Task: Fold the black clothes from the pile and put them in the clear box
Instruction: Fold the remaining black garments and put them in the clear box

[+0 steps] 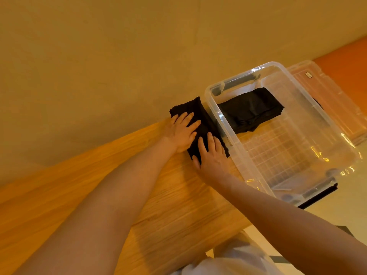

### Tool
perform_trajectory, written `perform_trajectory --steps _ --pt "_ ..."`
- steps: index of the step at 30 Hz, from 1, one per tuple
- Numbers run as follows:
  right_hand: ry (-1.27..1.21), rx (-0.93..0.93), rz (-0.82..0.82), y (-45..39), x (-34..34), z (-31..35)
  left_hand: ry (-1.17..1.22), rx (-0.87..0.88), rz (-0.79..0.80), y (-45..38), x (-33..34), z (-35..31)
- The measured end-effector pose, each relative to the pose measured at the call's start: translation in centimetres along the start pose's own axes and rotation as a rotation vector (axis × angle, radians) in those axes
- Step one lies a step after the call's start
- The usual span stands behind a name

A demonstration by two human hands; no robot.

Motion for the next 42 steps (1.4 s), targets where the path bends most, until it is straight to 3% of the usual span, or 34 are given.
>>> perform_trajectory --steps 8,21,32,35,39,42 --pt "-0.005 -0.112 0.039 0.7 0.9 0.8 -0.025 -0.09 -0.007 3.5 1.4 0.9" --pt "0.189 -0.602 0.282 1.1 4.1 10.3 0.062 -0.723 0.181 16.4 6.5 5.2" --pt "0.248 -0.898 0.382 3.0 5.7 15.6 0.141 -0.933 0.171 25.1 9.0 5.6" --pt "0.178 -0.915 0.38 3.3 5.5 16.3 0.182 -0.959 0.052 26.9 8.7 5.5" --pt "-0.098 -0.785 0.305 3.2 4.0 16.6 0.295 -1.083 -0.285 30.4 8.6 7.3" --pt "-0.179 -0.61 0.15 2.2 3.4 16.0 0.51 -1.25 -0.217 33.1 11.5 9.1"
Point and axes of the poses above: each hand's wrist, its own y-axis away from the middle knuckle, its own x-axis out of the palm, z = x × y, the point moved 8 cm from there along -y, towards the middle knuckle, and after that the axes turned 5 degrees about -y, right-handed, at the moved point
